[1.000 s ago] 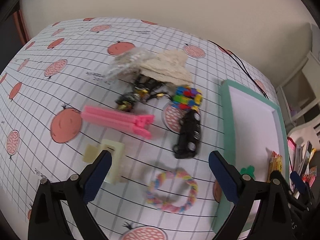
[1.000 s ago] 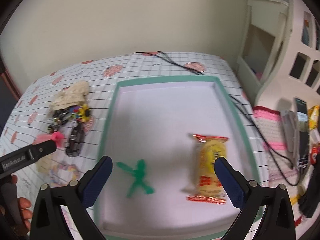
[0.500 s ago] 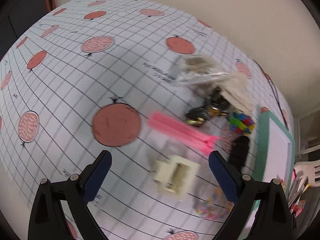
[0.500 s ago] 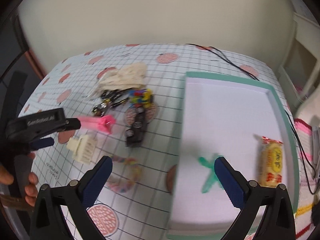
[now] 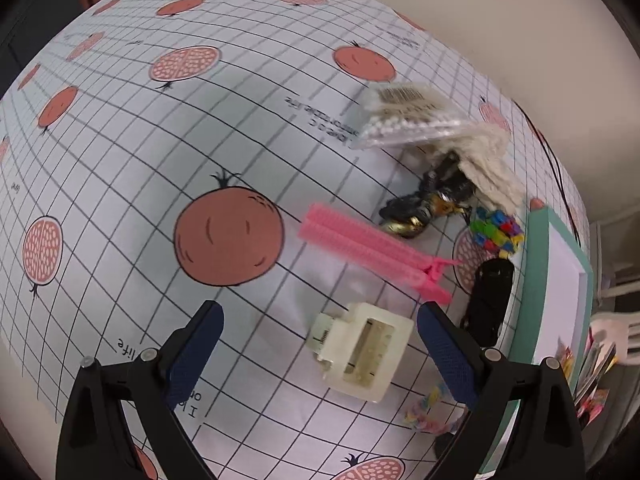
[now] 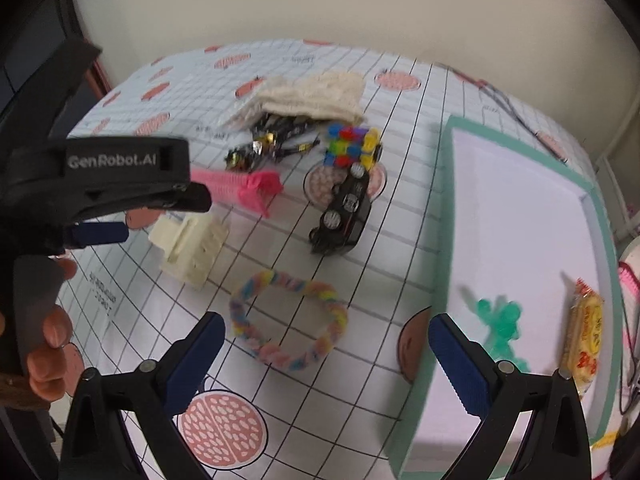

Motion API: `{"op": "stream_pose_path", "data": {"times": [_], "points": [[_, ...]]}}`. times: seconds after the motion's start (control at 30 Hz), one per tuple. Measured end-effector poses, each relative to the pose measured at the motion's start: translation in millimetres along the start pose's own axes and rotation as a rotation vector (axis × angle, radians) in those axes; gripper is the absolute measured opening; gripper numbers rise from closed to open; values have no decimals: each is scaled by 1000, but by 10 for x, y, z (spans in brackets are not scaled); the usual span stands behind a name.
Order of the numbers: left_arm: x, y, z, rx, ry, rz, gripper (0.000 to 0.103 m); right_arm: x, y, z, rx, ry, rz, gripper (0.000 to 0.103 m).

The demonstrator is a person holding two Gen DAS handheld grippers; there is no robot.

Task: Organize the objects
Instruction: 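Grasp the pastel fuzzy ring with the right tool while the left tool grasps the cream claw clip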

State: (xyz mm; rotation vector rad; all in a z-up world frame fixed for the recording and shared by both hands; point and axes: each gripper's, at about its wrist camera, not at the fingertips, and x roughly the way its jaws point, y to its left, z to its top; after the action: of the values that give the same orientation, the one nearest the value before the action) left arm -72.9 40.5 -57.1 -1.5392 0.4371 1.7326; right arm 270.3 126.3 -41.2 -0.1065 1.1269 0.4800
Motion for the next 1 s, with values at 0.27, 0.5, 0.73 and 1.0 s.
{"op": "stream_pose_path", "data": {"times": [0.27, 0.5, 0.73, 1.0], "points": [[128, -203, -99, 66, 35, 27, 97, 175, 152, -50, -57, 60, -31, 103], [163, -273, -90, 108, 32, 41, 93, 199, 160, -31, -57, 76, -39, 86], [189, -330, -128, 125, 35, 49, 66, 190, 147, -32, -55, 86, -29, 67], [146, -293, -147, 137, 17, 50, 50, 149, 107, -28, -55, 83, -26, 46]]}}
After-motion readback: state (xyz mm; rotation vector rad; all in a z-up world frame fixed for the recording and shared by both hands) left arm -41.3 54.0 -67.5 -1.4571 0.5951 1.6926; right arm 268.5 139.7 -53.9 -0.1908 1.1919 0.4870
